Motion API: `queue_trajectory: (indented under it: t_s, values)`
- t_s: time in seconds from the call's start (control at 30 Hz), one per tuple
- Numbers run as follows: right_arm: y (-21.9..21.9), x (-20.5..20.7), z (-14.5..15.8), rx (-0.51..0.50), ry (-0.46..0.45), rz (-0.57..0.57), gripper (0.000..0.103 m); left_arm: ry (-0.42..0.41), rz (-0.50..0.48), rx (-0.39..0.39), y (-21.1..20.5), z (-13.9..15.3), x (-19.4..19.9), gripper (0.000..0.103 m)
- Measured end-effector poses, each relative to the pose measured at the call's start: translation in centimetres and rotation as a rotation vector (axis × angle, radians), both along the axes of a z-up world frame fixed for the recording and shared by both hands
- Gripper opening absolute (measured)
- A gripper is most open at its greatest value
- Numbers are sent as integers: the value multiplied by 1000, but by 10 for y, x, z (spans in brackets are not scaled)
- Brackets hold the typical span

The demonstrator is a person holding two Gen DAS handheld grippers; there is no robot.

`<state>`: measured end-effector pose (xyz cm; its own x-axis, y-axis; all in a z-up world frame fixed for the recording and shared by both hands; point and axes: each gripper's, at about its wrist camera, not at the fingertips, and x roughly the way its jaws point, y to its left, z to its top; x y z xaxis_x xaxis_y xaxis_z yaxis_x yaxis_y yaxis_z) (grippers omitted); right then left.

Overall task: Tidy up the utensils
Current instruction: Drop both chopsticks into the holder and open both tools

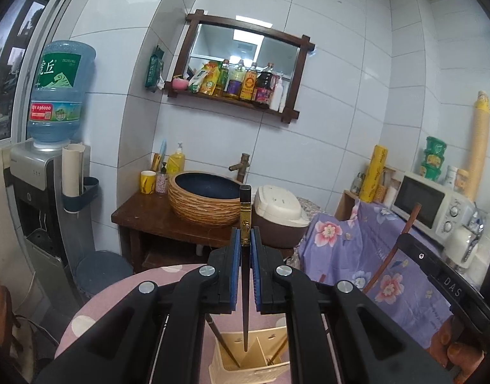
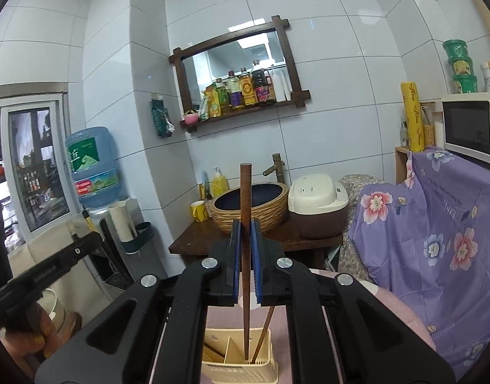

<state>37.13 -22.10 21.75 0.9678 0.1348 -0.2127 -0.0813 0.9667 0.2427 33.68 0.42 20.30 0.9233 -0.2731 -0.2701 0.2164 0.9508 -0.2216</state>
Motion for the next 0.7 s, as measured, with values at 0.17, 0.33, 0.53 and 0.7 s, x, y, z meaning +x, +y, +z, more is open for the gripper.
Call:
queue_trajectory:
  t_s: [0.17,0.33,0.53,0.7]
  values:
    - [7,12,-49,-7,70,-6,7,56,10,27,-7,-42,6,8]
    - [13,10,-86,4,115,0,7,102,16,48,-8,-77,3,8]
    - [17,12,-107,15,157,8,7,154,21,58,-6,-103,9,8]
    - [19,12,-118,10,170,3,7,186,23,67,-7,-123,14,8]
